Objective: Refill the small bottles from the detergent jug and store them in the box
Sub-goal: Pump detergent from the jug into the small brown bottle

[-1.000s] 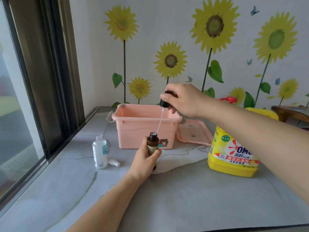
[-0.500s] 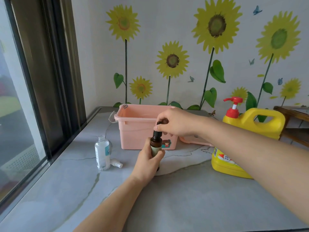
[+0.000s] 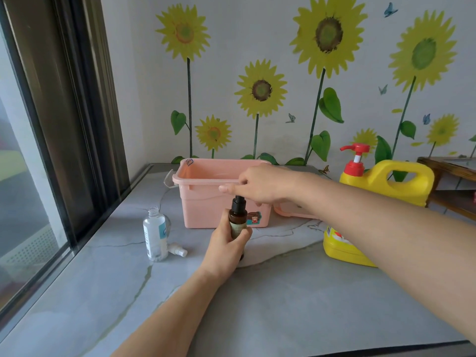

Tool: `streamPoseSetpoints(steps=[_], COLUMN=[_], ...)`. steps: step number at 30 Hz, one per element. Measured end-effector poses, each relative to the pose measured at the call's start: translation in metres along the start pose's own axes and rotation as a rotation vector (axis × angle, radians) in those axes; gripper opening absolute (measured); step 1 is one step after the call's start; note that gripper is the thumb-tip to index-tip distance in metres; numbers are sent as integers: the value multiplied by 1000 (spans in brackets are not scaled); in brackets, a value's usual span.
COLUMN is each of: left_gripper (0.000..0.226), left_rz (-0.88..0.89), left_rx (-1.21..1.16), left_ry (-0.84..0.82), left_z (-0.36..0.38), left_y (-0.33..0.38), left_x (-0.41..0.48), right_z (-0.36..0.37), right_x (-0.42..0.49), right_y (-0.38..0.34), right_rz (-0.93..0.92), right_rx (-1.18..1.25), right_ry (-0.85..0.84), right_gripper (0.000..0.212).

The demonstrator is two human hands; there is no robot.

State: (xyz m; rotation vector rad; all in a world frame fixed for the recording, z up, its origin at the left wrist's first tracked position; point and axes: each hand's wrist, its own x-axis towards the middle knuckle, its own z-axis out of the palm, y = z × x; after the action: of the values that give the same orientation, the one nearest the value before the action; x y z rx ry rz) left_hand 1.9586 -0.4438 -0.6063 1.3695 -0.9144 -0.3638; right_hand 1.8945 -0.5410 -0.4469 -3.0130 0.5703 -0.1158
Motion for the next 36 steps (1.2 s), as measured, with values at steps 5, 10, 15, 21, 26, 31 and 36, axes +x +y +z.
streamPoseSetpoints(steps=[5,10,15,21,26,31,36], left_gripper=[16,27,33,18,15,30,24], left_rz=[9,13,21,17,25,35,20], left_rx=[8,15,1,13,25,0,-19], left_ry=[-1,14,1,6,6,0,2], left_z=[0,1,1,0,0,1,2], left_y=[2,0,-1,1,0,-1,2], left_x=[-1,0,0,0,-1,0,-1], right_z=[-16,-11,1,-10,-19,-6,5], right_x=[1,8,9,5,6,5,5], right_y=[1,0,-8,-10,-7,-8,-10], right_rz=[-118,-163,-68,-12,-115,-108,-17], right_rx=[181,102,-117,-69,110,-21,-215], right_ry=[-175,-187,-80,-85,-283,-123,-39], right_gripper=[28,18,56,59,26,34,64])
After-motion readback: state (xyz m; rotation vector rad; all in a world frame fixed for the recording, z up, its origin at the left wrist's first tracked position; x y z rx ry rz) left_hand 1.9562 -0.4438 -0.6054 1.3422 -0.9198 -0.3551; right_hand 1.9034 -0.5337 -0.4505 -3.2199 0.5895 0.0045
